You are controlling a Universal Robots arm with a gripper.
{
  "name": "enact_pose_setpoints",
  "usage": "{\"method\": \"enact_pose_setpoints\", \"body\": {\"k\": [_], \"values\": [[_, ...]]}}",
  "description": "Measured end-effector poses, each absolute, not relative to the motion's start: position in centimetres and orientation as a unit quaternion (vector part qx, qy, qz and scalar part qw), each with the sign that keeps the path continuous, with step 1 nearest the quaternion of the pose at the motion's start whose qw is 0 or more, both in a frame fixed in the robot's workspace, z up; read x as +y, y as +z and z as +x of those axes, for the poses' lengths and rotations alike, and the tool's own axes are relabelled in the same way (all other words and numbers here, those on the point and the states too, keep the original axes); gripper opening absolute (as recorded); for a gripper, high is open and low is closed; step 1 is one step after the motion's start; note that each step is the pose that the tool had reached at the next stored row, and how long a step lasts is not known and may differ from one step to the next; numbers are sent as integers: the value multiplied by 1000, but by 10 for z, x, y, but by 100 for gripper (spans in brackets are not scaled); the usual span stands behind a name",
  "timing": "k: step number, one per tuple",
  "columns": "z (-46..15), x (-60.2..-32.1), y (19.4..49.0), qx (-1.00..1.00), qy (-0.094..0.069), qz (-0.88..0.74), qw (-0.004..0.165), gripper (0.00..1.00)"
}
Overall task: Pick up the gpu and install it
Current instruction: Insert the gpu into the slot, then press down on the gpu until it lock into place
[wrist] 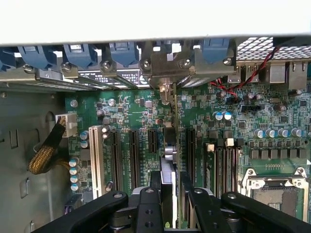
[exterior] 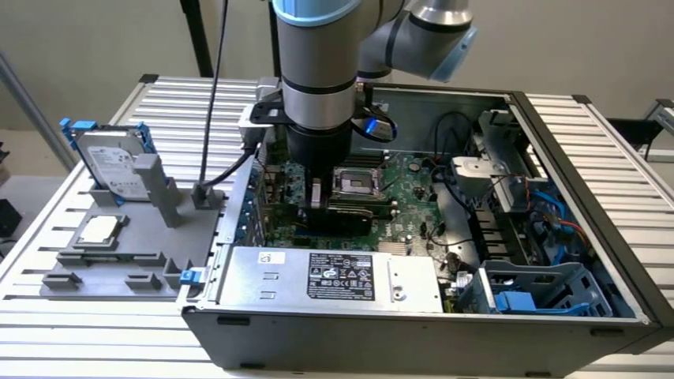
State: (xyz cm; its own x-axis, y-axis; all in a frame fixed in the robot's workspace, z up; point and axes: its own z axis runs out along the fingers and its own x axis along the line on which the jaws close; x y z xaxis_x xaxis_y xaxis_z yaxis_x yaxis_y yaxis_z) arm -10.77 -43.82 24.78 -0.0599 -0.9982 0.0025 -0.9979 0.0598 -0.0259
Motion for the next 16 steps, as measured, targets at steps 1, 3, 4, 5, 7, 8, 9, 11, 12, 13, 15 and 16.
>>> {"method": "enact_pose_setpoints", "body": {"k": [1,3,4,5,7,8,9,11,12,13,15,16], "values": [[-108,-438,247,728,-10,-685,9,28],[-108,-438,247,728,-10,-685,9,34],[-108,-438,248,728,-10,-685,8,34],[-108,-438,249,728,-10,-686,8,41],[-108,-438,254,728,-10,-686,8,41],[-108,-438,258,728,-10,-686,8,41],[-108,-438,263,728,-10,-686,8,41],[-108,-438,272,728,-10,-686,8,41],[-108,-438,276,728,-10,-686,8,41],[-108,-438,281,728,-10,-686,8,41],[-108,-438,290,728,-10,-685,8,41],[-107,-438,295,728,-10,-686,8,41]]}}
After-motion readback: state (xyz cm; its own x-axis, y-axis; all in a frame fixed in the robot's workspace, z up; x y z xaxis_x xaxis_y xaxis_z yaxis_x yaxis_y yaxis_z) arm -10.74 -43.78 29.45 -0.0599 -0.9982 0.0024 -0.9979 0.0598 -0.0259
